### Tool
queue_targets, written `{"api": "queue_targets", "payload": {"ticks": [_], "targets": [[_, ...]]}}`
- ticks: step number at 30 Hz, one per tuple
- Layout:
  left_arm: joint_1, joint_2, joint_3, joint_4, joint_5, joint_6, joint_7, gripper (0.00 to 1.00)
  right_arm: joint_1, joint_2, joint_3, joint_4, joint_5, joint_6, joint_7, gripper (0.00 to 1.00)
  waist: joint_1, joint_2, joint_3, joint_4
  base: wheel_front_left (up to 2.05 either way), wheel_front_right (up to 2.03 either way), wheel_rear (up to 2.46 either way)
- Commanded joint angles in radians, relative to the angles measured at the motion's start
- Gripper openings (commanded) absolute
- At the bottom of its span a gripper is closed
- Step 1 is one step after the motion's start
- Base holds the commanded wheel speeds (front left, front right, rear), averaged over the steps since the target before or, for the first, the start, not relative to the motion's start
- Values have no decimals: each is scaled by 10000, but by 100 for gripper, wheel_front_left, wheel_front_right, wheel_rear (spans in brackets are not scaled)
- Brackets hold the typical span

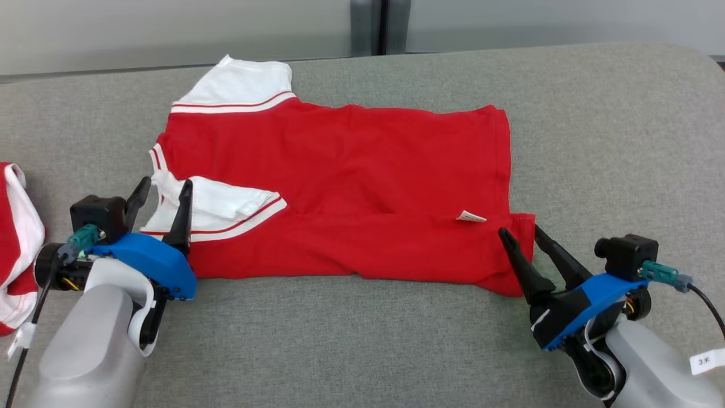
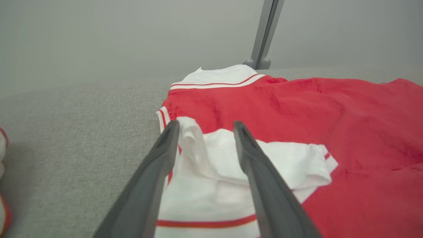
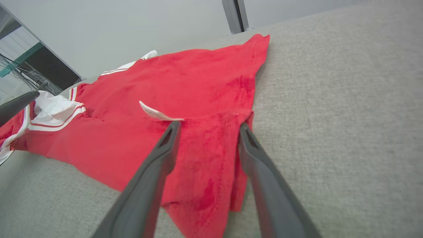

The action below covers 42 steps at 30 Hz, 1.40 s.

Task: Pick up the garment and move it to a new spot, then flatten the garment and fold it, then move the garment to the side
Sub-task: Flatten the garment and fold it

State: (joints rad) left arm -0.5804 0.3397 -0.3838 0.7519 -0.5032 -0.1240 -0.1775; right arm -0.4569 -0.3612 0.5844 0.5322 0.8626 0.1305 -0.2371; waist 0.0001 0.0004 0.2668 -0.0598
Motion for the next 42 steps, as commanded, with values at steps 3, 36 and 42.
{"api": "queue_targets", "payload": {"ticks": [3, 36, 42], "targets": [[445, -112, 33, 432, -92, -63, -604, 100, 701, -200, 16, 15, -140, 6, -229, 100, -1, -4, -412, 106, 0, 0, 0], [1532, -565, -362, 1397, -1174, -88, -848, 0, 1029, 831, -474, 1508, -232, 6, -284, 0, -1, -4, -1031, 534, 0, 0, 0], [2842, -516, -182, 152, -1213, -62, -883, 0, 2207, 266, -1067, 501, -273, 6, -294, 0, -1, -4, -1653, 725, 0, 0, 0]]}}
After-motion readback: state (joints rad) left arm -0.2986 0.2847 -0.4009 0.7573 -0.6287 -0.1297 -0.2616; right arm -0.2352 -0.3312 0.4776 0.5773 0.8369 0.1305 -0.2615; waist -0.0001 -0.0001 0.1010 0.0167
